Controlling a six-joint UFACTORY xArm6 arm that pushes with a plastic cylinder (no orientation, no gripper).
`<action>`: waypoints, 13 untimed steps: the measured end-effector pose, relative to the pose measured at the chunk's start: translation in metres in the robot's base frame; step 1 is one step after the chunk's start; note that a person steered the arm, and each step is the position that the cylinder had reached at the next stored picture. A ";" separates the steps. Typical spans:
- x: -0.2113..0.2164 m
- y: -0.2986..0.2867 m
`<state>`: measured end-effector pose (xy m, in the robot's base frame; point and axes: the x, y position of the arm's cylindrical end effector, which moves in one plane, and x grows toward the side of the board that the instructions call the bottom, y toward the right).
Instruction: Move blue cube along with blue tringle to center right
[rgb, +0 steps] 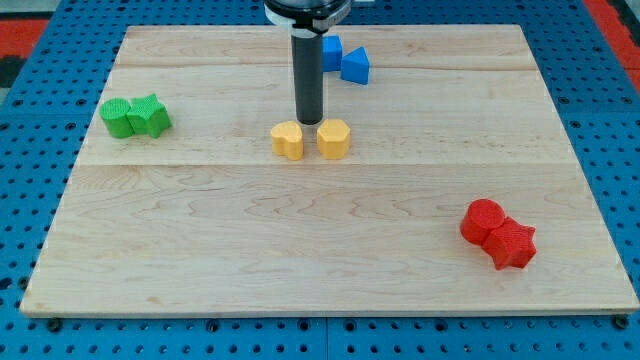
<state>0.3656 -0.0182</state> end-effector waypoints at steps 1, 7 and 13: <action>-0.016 -0.001; -0.120 0.169; -0.033 0.134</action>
<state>0.3331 0.1154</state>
